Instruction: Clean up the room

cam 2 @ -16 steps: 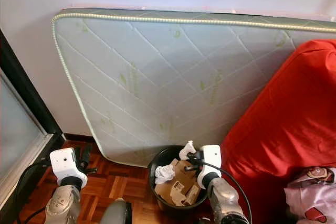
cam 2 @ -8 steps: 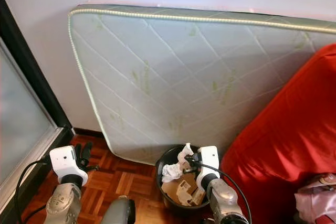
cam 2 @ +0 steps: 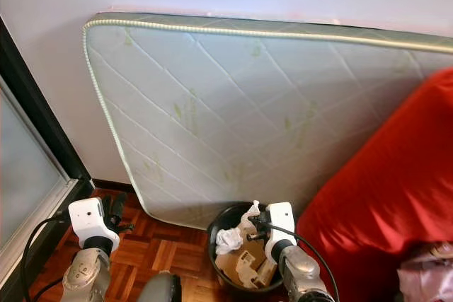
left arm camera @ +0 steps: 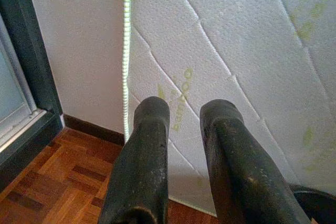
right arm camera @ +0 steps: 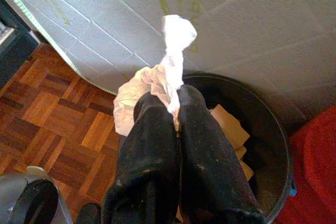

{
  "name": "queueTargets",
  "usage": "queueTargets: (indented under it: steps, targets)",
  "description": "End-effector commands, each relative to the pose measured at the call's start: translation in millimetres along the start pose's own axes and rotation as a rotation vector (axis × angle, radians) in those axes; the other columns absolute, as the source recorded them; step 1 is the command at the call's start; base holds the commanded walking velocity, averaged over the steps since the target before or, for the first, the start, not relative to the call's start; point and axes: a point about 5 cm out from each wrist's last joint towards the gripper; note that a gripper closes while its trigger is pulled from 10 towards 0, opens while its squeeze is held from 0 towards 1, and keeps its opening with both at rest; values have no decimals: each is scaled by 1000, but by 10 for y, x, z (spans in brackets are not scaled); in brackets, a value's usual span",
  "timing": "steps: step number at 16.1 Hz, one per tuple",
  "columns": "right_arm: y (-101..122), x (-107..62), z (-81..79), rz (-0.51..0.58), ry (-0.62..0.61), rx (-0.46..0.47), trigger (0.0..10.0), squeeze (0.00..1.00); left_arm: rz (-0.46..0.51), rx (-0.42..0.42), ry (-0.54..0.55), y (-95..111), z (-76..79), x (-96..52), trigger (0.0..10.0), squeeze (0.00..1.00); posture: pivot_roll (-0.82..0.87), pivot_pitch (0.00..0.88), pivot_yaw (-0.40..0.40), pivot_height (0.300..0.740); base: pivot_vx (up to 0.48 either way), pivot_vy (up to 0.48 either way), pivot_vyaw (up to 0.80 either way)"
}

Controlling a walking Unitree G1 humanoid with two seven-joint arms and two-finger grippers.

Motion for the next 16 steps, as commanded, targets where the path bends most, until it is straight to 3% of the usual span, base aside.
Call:
queueTargets:
  steps: [1,3,11,13,16]
  targets:
    - [36,24,-6,-10,-4,-12,10000,0,-2,-3,-9,10,18,-2,10000,0,93,0,-19,637,356,0,0]
    - [13,38,-34,-35,-5,-23,10000,0,0,-5,-15,10,38,-9,10000,0,94,0,-17,637,362,0,0]
    - [-173,47,-114,-161,-29,-38,10000,0,6,-14,-37,31,66,-64,10000,0,120,0,-28,637,0,0,0]
    - [-203,47,-120,-183,-48,-32,10000,0,30,-25,-46,110,107,-42,10000,0,134,2,-36,637,0,0,0]
    - [-204,37,-76,-184,-95,-35,10000,0,74,-35,-48,255,137,-65,10000,0,156,76,-40,637,0,0,0]
Point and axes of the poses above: a point about 5 cm out from each wrist's last joint towards the gripper, its own x axis pointing out of the wrist towards the gripper, its own y axis along the axis of the wrist's last joint, z = x × y, and after that the axes turned 9 degrees about x, right-handed
